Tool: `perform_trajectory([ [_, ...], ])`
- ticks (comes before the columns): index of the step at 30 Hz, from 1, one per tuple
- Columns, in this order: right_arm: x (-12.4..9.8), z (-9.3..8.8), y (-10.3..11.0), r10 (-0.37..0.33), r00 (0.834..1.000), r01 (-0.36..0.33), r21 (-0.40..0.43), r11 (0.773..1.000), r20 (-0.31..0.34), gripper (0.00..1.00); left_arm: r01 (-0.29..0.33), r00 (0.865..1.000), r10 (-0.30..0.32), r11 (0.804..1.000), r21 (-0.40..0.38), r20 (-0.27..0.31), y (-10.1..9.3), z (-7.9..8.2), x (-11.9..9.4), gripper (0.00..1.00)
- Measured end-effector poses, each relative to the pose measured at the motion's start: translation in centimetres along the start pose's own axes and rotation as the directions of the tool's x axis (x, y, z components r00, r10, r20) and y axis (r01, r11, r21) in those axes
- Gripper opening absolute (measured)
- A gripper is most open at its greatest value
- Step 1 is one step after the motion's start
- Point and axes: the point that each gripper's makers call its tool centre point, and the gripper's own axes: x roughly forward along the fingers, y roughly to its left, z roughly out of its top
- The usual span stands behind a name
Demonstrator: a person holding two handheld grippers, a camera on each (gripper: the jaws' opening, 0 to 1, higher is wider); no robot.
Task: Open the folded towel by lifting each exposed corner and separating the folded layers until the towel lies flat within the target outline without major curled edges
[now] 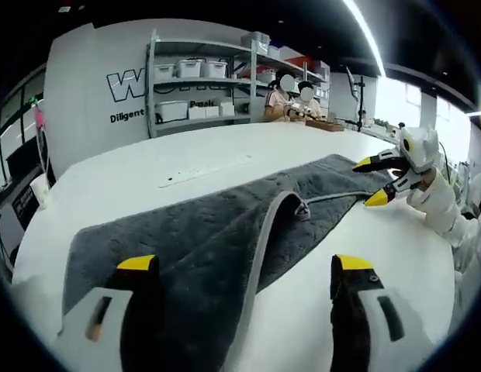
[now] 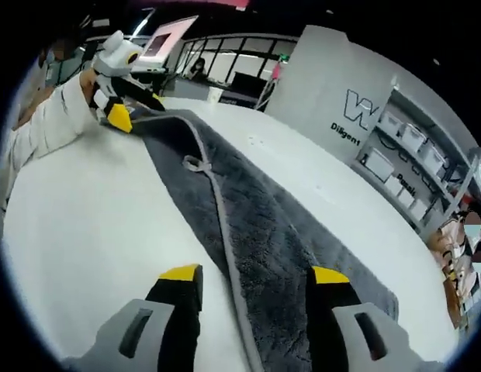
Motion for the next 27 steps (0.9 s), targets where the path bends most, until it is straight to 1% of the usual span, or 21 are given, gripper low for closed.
perform_trajectory([
  [4,-0.2,0.6,0.2,0.000,1.000,0.001,-0.044,0.999,0.027,0.35,0.002,1.000,-0.002,1.000,0.000,-0.006,0.0,-0.1,0.1,0.90],
  [5,-0.2,0.7,0.2,0.004,0.999,-0.002,-0.049,0.999,0.036,0.34,0.004,1.000,-0.004,1.000,-0.002,-0.009,0.0,-0.2,0.1,0.89],
  [8,-0.2,0.5,0.5,0.017,0.999,-0.015,-0.086,0.996,0.027,0.39,0.008,1.000,-0.008,1.000,-0.007,-0.012,0.0,-0.3,0.1,0.89],
  [9,-0.1,0.5,0.4,0.011,1.000,-0.009,-0.083,0.997,0.025,0.40,0.008,1.000,-0.008,1.000,-0.008,-0.011,0.0,-0.3,0.1,0.89],
  [12,0.0,0.1,0.5,0.007,1.000,-0.006,-0.120,0.993,0.004,0.38,0.006,1.000,-0.006,1.000,-0.009,-0.013,-0.1,-0.4,0.1,0.88],
  [14,0.0,0.0,0.5,0.002,1.000,-0.002,-0.124,0.992,0.001,0.34,0.006,1.000,-0.006,1.000,-0.009,-0.016,0.0,-0.4,0.1,0.88],
  [16,-0.1,-0.1,0.4,0.000,1.000,0.000,-0.127,0.992,0.003,0.25,0.005,1.000,-0.005,1.000,-0.010,-0.017,0.0,-0.4,0.1,0.88],
  [18,-0.2,0.0,0.2,-0.002,1.000,0.003,-0.113,0.994,0.013,0.20,0.005,1.000,-0.005,1.000,-0.010,-0.015,0.0,-0.4,0.0,0.88],
  [19,-0.3,0.1,0.2,0.004,1.000,-0.001,-0.100,0.995,0.024,0.19,0.007,1.000,-0.007,1.000,-0.009,-0.016,0.0,-0.4,0.0,0.88],
  [21,-0.2,0.0,0.3,0.007,1.000,-0.005,-0.097,0.995,0.018,0.20,0.007,1.000,-0.007,1.000,-0.007,-0.022,-0.1,-0.5,0.0,0.88],
  [23,-0.1,-0.3,0.3,0.000,1.000,-0.001,-0.122,0.993,-0.002,0.21,0.005,1.000,-0.005,1.000,-0.007,-0.020,-0.1,-0.5,0.0,0.88],
  [27,-0.1,-0.2,0.6,0.001,1.000,-0.001,-0.141,0.990,-0.001,0.13,0.007,1.000,-0.007,1.000,-0.010,-0.017,-0.1,-0.4,-0.1,0.88],
])
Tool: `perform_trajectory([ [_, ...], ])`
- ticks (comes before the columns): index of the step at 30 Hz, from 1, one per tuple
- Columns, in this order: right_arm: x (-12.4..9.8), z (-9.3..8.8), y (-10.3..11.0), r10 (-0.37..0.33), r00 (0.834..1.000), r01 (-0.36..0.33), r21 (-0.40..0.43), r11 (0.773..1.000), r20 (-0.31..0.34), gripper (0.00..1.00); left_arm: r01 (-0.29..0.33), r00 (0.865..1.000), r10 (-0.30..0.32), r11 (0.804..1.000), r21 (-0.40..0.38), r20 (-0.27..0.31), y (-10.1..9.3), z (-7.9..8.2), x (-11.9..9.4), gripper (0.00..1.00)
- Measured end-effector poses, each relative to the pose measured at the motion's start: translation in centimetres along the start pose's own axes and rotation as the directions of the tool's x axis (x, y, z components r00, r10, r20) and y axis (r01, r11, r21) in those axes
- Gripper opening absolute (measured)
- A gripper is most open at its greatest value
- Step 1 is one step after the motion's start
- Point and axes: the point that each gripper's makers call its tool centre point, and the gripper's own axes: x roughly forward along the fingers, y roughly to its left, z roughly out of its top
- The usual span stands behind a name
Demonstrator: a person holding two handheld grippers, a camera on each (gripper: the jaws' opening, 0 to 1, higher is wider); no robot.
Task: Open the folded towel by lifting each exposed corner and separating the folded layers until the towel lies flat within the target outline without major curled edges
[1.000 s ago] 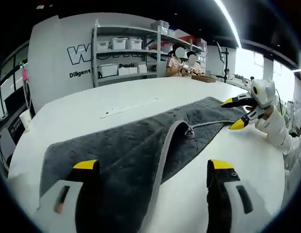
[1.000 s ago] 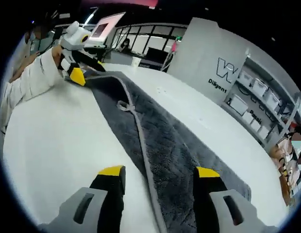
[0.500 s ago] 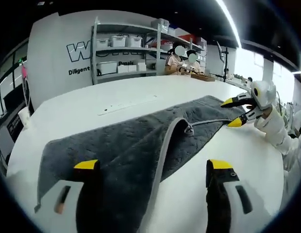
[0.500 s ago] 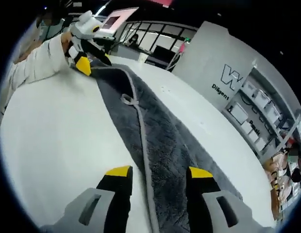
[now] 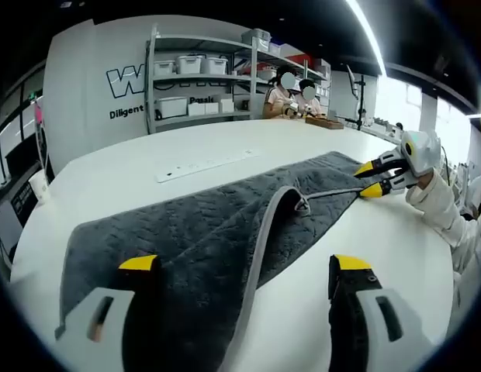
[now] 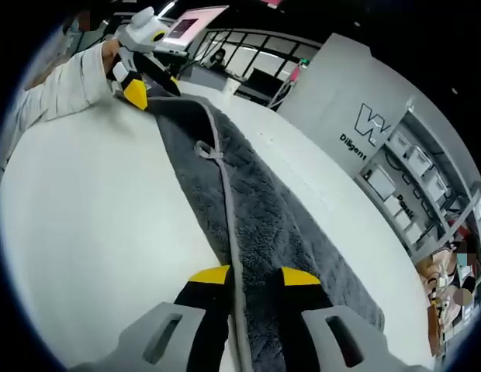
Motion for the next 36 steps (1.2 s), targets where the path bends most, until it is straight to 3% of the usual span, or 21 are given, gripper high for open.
perform_trajectory([
  [2,0.1,-0.1,-0.1,0.000,1.000,0.000,-0.021,1.000,-0.004,0.06,-0.002,1.000,0.002,1.000,0.001,-0.001,0.0,0.0,0.0,0.88],
  [10,-0.1,0.1,-0.1,-0.003,1.000,0.004,-0.032,0.999,0.009,0.00,0.004,1.000,-0.004,1.000,0.000,-0.006,-0.1,-0.1,0.1,0.87],
  [19,-0.7,0.4,-0.6,-0.019,0.999,0.018,0.017,1.000,0.041,0.00,0.010,1.000,-0.010,1.000,0.001,-0.008,-0.2,-0.1,0.1,0.87],
  [29,-1.1,0.3,0.7,-0.013,0.998,0.013,0.009,1.000,0.068,0.00,0.027,1.000,-0.027,1.000,0.009,0.000,-0.8,0.1,-0.1,0.87],
  [36,-1.6,-0.5,2.0,0.027,0.996,-0.031,0.043,0.999,0.085,0.00,0.022,1.000,-0.022,1.000,0.003,-0.004,-0.5,0.0,-0.1,0.87],
])
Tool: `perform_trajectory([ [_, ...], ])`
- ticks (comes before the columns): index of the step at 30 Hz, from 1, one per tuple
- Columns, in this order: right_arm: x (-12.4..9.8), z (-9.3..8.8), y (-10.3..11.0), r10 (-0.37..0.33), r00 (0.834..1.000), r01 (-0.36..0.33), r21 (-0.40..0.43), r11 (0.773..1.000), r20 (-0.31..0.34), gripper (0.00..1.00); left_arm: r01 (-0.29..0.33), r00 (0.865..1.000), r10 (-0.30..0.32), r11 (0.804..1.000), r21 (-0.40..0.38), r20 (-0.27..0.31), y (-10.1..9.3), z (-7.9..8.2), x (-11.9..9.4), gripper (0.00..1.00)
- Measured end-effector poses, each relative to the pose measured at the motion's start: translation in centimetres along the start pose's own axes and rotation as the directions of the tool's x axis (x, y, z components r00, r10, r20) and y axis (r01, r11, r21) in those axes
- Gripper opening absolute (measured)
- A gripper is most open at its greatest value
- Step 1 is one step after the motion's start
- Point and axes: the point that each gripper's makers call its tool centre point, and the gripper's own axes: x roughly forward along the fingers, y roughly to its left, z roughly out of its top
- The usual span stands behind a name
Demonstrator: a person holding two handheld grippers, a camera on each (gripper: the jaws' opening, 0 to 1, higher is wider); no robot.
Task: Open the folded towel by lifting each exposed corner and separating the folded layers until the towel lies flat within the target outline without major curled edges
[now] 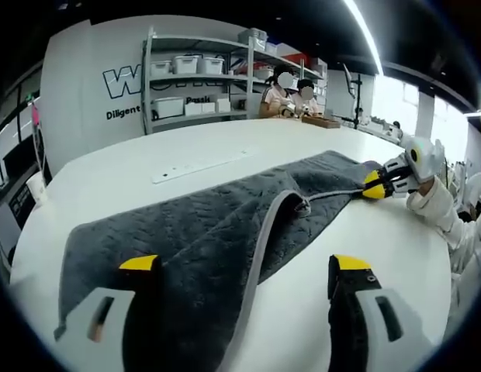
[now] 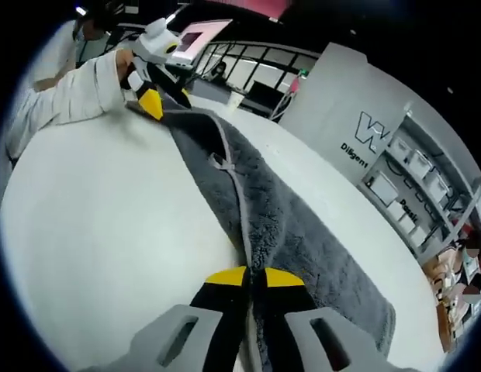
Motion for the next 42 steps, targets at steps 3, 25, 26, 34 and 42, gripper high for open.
perform_trajectory([
  [3,-0.4,-0.3,0.3,0.014,1.000,-0.015,0.047,0.999,0.026,0.00,-0.001,1.000,0.001,1.000,-0.003,0.001,0.1,0.0,-0.1,0.87],
  [25,-2.7,-2.0,1.9,0.103,0.995,-0.103,0.085,0.991,0.000,0.00,0.021,0.999,-0.021,1.000,-0.015,0.041,-0.1,0.9,-0.8,0.87],
  [26,-2.9,-2.0,2.0,0.110,0.994,-0.109,0.086,0.990,-0.003,0.00,0.024,0.999,-0.023,1.000,-0.017,0.044,-0.1,0.9,-0.8,0.87],
  [34,-4.6,-2.2,2.2,0.136,0.991,-0.135,0.107,0.985,0.006,0.00,0.026,0.998,-0.023,0.999,-0.043,0.061,0.6,1.1,-1.0,0.87],
  [42,-5.8,-2.7,2.6,0.154,0.988,-0.152,0.107,0.983,-0.011,0.00,0.031,0.997,-0.027,0.998,-0.049,0.073,0.8,1.3,-1.1,0.87],
])
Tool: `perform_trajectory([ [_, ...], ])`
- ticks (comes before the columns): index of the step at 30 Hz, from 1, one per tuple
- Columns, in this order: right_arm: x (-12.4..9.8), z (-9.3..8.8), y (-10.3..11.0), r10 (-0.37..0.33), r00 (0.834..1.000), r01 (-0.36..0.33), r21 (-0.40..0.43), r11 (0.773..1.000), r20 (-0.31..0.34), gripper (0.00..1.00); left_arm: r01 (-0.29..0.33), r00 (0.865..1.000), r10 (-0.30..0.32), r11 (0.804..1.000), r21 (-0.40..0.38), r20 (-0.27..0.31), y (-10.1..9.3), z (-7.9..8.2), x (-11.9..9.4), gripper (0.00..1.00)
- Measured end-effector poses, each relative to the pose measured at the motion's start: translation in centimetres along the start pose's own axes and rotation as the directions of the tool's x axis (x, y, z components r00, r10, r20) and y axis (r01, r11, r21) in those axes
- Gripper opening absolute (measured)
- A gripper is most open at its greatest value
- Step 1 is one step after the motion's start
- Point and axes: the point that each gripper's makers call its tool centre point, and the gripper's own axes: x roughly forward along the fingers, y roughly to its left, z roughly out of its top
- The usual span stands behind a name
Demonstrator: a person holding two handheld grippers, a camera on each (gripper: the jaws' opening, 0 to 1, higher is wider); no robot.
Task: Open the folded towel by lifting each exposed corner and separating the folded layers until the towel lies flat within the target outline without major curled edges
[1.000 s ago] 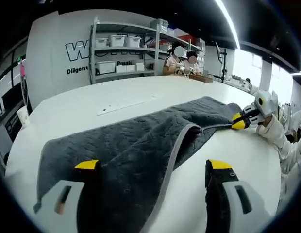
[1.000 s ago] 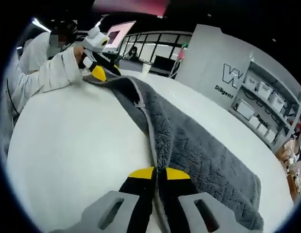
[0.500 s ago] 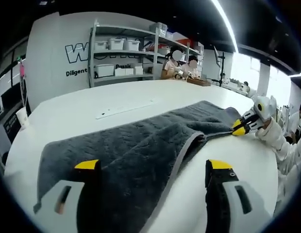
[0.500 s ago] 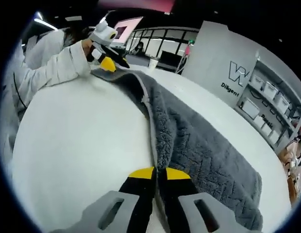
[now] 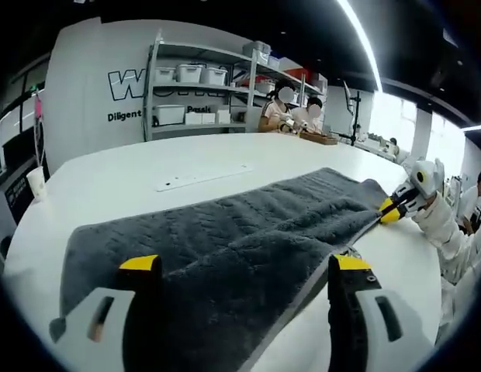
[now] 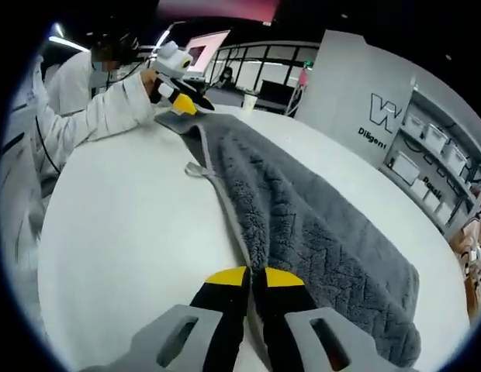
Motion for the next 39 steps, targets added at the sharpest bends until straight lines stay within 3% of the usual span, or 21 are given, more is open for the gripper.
perform_trajectory([
  [14,-1.4,-1.3,1.5,0.042,0.998,-0.042,-0.009,0.999,-0.042,0.00,0.003,1.000,-0.003,1.000,0.000,0.009,-0.1,0.1,-0.2,0.87],
  [22,-2.4,-2.0,2.1,0.081,0.996,-0.079,0.046,0.996,-0.047,0.00,0.003,1.000,-0.003,1.000,-0.002,0.002,-0.1,0.0,-0.1,0.87],
  [39,-3.7,-2.9,3.7,0.110,0.988,-0.114,-0.032,0.993,-0.106,0.00,-0.001,1.000,0.001,1.000,0.001,-0.012,0.0,-0.4,0.0,0.86],
])
